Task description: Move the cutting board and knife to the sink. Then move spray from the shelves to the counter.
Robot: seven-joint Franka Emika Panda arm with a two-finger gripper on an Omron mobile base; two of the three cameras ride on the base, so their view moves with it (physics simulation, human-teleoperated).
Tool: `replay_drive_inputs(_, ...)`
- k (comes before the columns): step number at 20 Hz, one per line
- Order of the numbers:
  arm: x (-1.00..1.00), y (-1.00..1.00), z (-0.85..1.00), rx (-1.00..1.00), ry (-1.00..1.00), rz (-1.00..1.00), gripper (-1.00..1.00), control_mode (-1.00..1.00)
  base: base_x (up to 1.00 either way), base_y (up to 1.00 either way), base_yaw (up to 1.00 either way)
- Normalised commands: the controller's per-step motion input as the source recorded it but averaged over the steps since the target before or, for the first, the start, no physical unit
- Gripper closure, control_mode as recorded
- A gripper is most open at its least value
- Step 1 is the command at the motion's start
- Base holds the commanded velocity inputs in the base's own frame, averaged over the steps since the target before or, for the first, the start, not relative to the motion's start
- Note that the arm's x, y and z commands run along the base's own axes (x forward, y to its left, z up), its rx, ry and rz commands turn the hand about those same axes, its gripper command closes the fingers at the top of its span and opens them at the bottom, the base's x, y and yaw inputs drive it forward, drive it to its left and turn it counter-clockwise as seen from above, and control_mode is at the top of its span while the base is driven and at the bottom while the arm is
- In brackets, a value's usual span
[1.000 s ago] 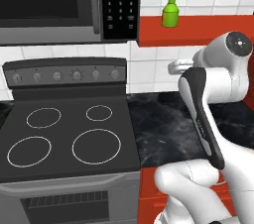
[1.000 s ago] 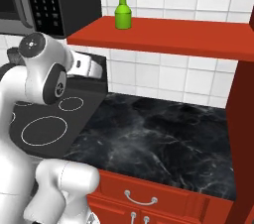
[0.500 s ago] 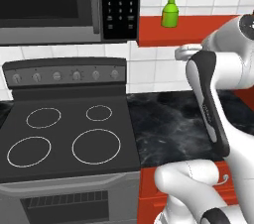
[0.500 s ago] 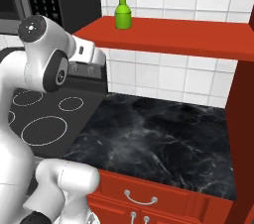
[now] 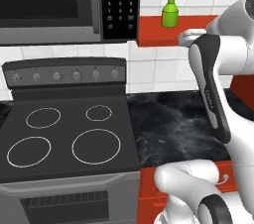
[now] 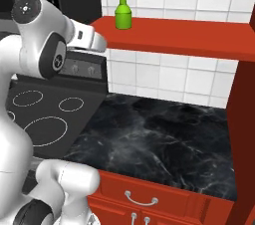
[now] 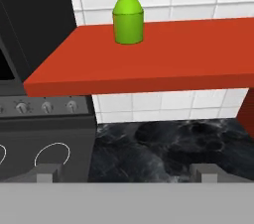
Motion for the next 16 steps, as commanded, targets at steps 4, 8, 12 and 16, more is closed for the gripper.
replay_drive_inputs(4,0.05,0.01,0.29,0.00,-0.06,0.00,-1.00,-1.00,0.00,0.00,0.00)
replay_drive_inputs(8,0.07,0.01,0.26,0.00,-0.08,0.00,-1.00,-1.00,0.00,0.00,0.00)
replay_drive_inputs(12,0.11,0.00,0.21,0.00,-0.12,0.00,-1.00,-1.00,0.00,0.00,0.00)
replay_drive_inputs(16,0.18,0.00,0.12,-0.07,-0.18,0.00,-1.00,-1.00,0.00,0.00,0.00)
